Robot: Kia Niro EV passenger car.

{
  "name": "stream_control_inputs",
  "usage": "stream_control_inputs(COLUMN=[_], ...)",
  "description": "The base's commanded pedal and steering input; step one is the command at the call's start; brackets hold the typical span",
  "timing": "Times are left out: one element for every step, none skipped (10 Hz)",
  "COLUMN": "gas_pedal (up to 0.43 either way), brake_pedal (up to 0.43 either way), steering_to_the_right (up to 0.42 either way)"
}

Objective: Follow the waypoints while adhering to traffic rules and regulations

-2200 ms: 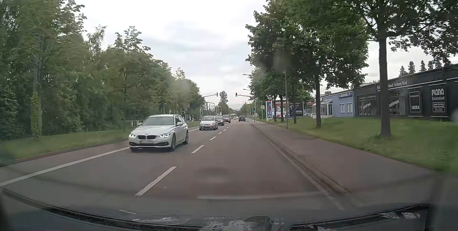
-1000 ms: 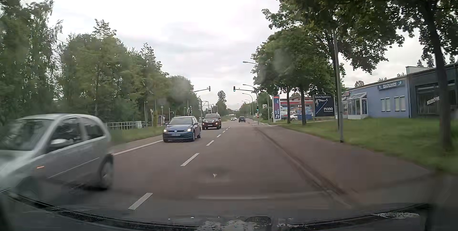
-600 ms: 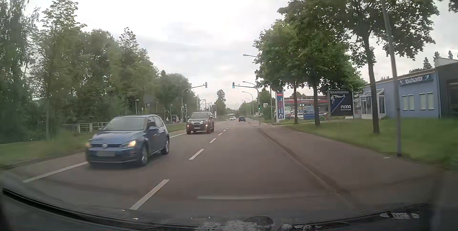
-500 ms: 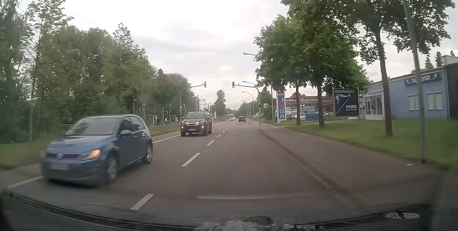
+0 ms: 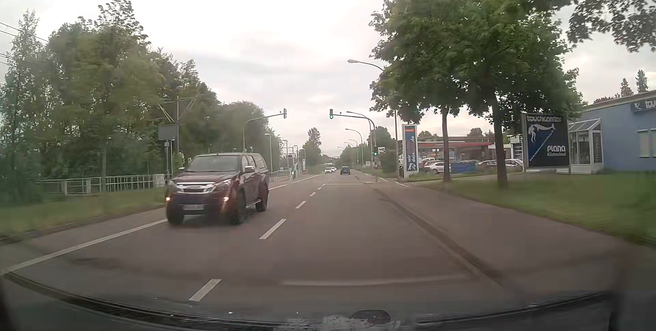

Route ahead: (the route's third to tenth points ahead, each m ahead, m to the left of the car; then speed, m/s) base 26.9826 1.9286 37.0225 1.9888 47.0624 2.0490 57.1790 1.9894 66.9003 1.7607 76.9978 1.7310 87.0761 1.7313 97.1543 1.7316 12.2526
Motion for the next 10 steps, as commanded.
stream_control_inputs(gas_pedal=[0.087, 0.087, 0.087, 0.087, 0.087, 0.087, 0.087, 0.087, 0.087, 0.087], brake_pedal=[0.0, 0.0, 0.0, 0.0, 0.0, 0.0, 0.0, 0.0, 0.0, 0.0], steering_to_the_right=[0.002, 0.002, 0.002, 0.002, 0.002, 0.002, 0.001, 0.001, 0.001, 0.0])
